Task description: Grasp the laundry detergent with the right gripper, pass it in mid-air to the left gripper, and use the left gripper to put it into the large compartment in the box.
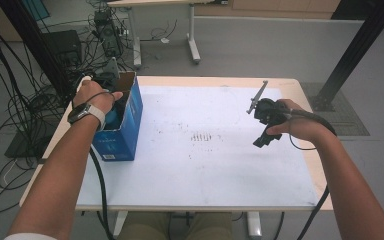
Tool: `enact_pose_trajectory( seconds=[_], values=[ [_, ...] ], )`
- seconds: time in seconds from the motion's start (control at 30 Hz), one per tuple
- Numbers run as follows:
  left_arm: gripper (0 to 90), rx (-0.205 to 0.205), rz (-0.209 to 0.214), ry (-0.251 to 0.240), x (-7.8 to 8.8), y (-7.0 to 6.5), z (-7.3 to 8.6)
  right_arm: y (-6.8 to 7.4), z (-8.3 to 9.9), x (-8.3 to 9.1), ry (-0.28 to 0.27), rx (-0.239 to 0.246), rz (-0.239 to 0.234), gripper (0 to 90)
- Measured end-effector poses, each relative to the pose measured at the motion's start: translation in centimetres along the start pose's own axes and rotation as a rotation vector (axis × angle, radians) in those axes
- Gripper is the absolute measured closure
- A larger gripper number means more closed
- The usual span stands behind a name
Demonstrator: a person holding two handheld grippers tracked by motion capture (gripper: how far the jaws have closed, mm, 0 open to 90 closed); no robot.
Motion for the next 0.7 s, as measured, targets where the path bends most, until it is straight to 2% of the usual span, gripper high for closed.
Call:
enact_pose_trajectory(
  seconds=[0.7],
  values=[
    [37.5, -0.001, 0.0, -0.001, 0.01, 0.03, 0.06, 0.05, -0.03, -0.02, 0.001, -0.001, -0.002, 10.6]
  ],
)
Point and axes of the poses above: each handheld gripper's, and its own axes: x roughly backward along the jaws, z roughly out of its underside, y roughly to its left, the point moved 6 cm from there along -x, roughly forward along the jaws, and after that the axes turned 14 degrees about x, right-handed, at the moved point
